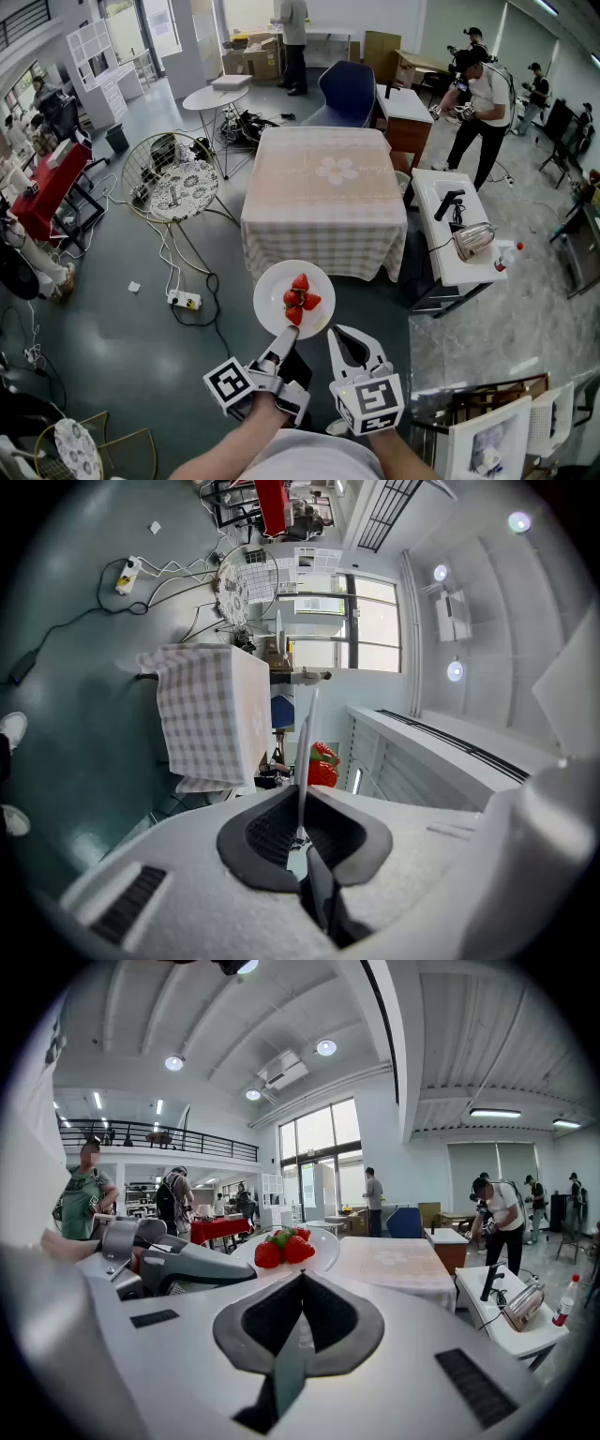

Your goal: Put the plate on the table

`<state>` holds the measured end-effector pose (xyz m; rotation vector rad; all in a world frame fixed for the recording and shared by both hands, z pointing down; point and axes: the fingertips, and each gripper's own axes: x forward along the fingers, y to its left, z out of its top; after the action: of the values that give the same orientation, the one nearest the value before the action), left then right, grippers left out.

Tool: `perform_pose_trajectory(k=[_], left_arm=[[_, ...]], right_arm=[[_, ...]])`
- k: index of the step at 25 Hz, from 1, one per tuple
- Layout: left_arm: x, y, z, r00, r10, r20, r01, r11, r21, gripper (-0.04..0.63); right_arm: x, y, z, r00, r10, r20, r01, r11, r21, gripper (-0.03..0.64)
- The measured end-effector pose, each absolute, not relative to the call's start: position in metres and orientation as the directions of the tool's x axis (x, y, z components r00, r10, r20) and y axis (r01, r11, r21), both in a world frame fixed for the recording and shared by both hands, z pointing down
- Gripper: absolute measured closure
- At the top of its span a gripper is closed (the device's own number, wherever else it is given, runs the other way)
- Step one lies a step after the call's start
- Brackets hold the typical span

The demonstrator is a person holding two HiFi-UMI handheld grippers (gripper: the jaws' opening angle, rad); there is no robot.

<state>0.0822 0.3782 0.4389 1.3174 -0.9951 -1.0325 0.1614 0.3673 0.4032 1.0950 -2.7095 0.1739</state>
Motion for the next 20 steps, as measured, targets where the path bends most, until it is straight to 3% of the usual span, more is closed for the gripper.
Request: perform_pose_trajectory(k=[20], left_arm=[[0.024,0.341,0.451,0.261,-0.965,-0.019,0.066,-0.002,0.998,0.577]], right_arm=[[0.1,0.335,0.422,-0.686,-0.659,0.308,-0.701,0.713,-0.036,0.612]])
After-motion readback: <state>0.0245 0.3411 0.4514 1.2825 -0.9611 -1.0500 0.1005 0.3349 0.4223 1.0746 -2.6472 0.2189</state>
